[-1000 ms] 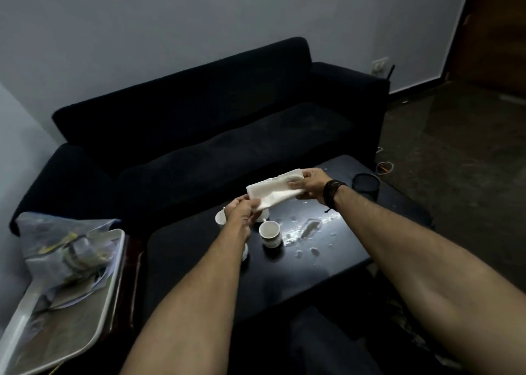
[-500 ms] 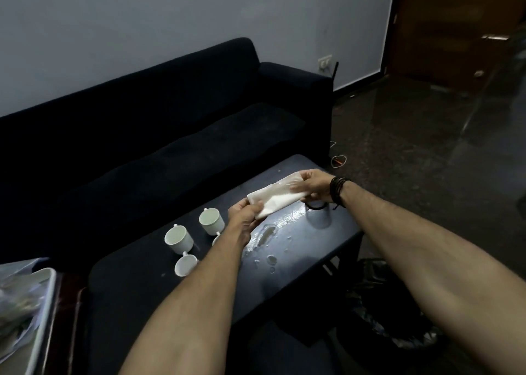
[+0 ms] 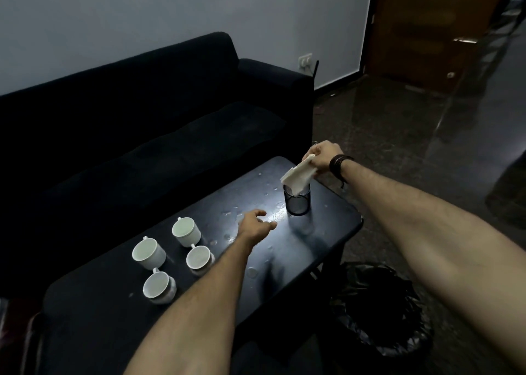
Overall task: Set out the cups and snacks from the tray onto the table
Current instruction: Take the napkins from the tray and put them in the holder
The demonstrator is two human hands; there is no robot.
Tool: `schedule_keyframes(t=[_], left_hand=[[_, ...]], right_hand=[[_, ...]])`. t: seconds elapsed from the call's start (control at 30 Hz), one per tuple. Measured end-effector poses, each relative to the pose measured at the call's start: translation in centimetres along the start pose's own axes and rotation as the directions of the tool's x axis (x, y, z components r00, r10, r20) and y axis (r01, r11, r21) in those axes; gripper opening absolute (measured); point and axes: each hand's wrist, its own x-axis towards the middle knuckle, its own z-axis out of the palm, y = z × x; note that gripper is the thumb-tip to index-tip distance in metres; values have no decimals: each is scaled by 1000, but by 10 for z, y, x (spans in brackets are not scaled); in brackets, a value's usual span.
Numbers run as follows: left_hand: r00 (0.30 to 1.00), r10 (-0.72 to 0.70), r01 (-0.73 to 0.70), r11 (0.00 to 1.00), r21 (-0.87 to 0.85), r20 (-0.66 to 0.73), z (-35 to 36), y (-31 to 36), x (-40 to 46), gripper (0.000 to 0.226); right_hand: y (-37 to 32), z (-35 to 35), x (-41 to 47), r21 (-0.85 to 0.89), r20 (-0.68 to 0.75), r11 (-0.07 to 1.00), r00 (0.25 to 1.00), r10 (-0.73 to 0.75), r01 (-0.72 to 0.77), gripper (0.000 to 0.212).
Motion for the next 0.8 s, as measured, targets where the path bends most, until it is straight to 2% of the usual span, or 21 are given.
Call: schedule_keyframes(t=[0.33,0.63,0.8], left_hand=[[999,-48,49,997,64,-19,9,-10,20,53],[999,-52,51,994,101,3,11,-13,25,54],[998,-55,54,994,90,10,8,-15,25,52]], right_hand=[[3,17,28,-278,43,958,997,-58,68,30],[9,37,40,-410,92,906,993,-74,105,22],[14,49,46,-489,152,860,985,-79,144,32]])
